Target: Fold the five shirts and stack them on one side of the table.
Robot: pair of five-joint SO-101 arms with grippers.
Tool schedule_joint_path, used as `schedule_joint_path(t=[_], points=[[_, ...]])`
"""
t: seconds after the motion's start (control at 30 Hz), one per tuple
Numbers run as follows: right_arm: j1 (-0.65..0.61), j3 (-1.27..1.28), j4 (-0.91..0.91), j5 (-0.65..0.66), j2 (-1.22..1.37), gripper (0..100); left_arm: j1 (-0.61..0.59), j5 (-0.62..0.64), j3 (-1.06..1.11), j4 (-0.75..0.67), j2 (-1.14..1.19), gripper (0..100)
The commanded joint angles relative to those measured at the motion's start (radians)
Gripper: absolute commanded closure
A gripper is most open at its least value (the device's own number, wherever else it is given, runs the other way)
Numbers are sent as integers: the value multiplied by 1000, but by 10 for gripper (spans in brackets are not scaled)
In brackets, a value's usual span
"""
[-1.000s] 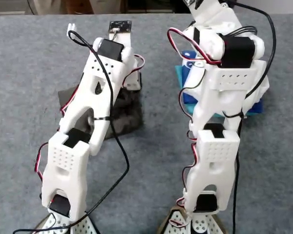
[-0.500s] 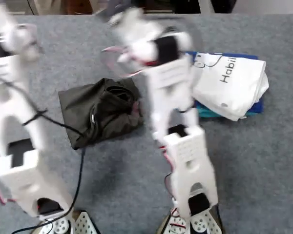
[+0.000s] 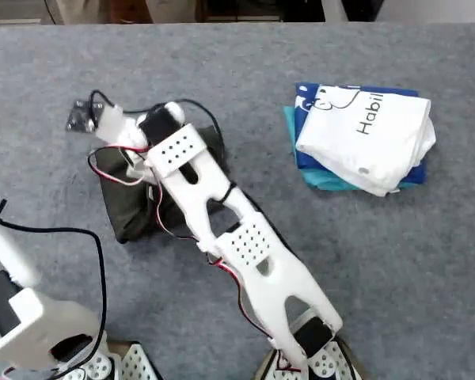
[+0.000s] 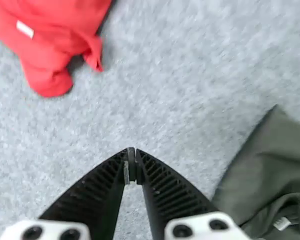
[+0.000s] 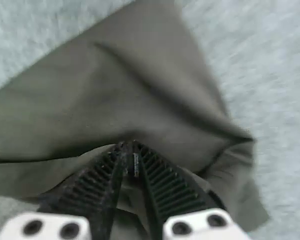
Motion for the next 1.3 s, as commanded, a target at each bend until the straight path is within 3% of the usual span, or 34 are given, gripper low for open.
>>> schedule_joint_path(t=[0.0, 0.23, 0.57, 0.73, 1.0, 1.27], points=[[51, -5, 46, -3, 5, 995, -46, -6, 44, -64, -48, 981], [119, 85, 124, 5, -47, 996, -66, -6, 66, -112, -48, 981], [191, 796, 114, 11, -503, 996, -66, -6, 71, -112, -42, 981], [213, 983, 69, 11, -634, 996, -58, -6, 71, -112, -42, 981], [183, 725, 18, 32, -693, 996, -55, -6, 71, -106, -42, 981], [74, 479, -107, 31, -352, 996, -57, -6, 72, -104, -42, 981]])
